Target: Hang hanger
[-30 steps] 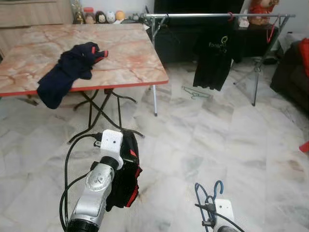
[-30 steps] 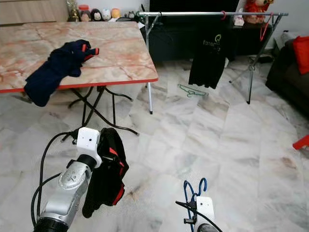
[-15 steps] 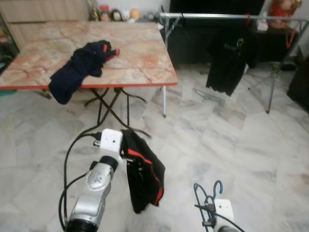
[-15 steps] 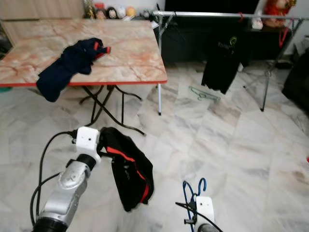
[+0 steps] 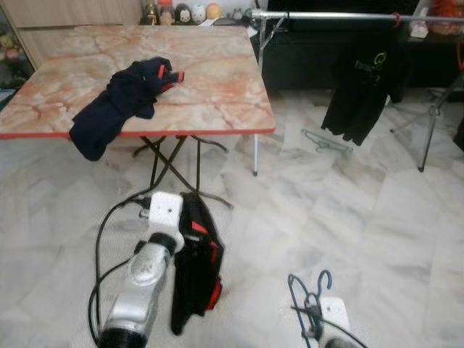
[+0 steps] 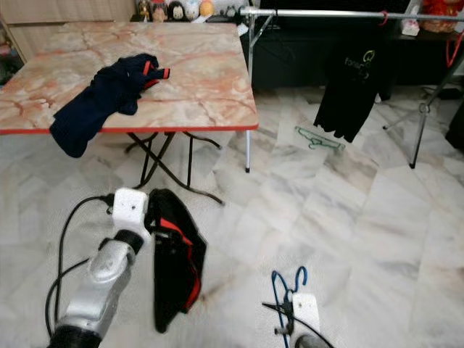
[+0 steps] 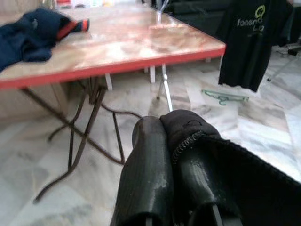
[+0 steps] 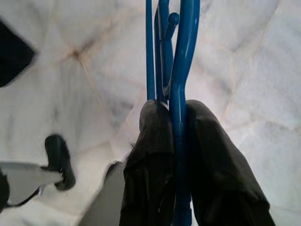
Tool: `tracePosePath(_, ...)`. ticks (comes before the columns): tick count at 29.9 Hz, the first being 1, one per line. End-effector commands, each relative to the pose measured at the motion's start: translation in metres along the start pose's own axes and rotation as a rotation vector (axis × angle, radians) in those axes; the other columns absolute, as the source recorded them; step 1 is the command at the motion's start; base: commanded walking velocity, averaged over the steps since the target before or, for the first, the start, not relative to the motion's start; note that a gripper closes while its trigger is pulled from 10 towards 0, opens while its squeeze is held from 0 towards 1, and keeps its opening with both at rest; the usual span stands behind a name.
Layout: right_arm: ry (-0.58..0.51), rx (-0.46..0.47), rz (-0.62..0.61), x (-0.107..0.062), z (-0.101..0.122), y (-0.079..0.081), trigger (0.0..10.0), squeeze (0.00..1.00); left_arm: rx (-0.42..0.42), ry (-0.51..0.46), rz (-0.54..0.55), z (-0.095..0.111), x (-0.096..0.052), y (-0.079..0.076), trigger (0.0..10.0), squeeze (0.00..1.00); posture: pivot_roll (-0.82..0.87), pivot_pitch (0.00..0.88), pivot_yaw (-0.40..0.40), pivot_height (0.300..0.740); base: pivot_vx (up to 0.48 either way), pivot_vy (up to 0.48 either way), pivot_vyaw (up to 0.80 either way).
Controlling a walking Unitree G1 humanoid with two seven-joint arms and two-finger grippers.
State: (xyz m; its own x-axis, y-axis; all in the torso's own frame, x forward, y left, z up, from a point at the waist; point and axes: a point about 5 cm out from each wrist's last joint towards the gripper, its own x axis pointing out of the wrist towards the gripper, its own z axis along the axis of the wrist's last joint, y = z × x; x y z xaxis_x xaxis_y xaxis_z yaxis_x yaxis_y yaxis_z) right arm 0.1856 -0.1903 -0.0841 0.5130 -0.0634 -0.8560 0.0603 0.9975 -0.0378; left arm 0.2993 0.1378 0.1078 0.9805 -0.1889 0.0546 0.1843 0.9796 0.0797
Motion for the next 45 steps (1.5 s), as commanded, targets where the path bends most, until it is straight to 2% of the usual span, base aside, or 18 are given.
tracePosePath(1, 0.009, -0.011, -0.014, -0.001, -0.002, -0.006, 10.0, 0.0, -0.002, -0.049, -0.018, 0.009, 0.003, -0.007, 10.0, 0.0, 0.01, 0.0, -0.053, 0.74, 0.341, 0.0, 0.0)
tracePosePath(5, 0.018, -0.045, -0.011, 0.0, -0.001, -0.006, 10.0, 0.0, 0.001, -0.042, -0.016, 0.008, 0.003, -0.007, 10.0, 0.0, 0.0, 0.0, -0.053, 0.74, 0.338, 0.0, 0.4)
tracePosePath(35, 0.025, -0.021, -0.016, 0.0, -0.002, -0.007, 10.0, 0.0, 0.019, -0.065, 0.015, 0.014, 0.005, 0.002, 10.0, 0.0, 0.01, 0.0, -0.056, 0.74, 0.341, 0.0, 0.05)
tracePosePath(40, 0.025, -0.022, -0.013, 0.0, -0.002, -0.006, 10.0, 0.0, 0.039, -0.124, 0.003, 0.032, 0.012, 0.003, 10.0, 0.0, 0.01, 0.0, -0.056, 0.74, 0.341, 0.0, 0.0)
tracePosePath(41, 0.024, -0.022, -0.012, 0.0, -0.001, -0.006, 10.0, 0.0, 0.053, -0.169, -0.011, 0.046, 0.019, 0.004, 10.0, 0.0, 0.02, 0.0, -0.057, 0.74, 0.345, 0.0, 0.0)
tracePosePath(42, 0.024, -0.023, -0.012, 0.0, -0.001, -0.006, 10.0, 0.0, 0.056, -0.18, -0.015, 0.049, 0.021, 0.004, 10.0, 0.0, 0.02, 0.0, -0.057, 0.74, 0.345, 0.0, 0.0)
tracePosePath(44, 0.024, -0.024, -0.011, 0.0, -0.001, -0.005, 10.0, 0.0, 0.079, -0.256, -0.021, 0.077, 0.038, 0.006, 10.0, 0.0, 0.02, 0.0, -0.054, 0.74, 0.351, 0.0, 0.0)
tracePosePath(45, 0.024, -0.024, -0.011, 0.0, -0.001, -0.005, 10.0, 0.0, 0.082, -0.259, -0.022, 0.078, 0.04, 0.006, 10.0, 0.0, 0.02, 0.0, -0.054, 0.74, 0.352, 0.0, 0.0)
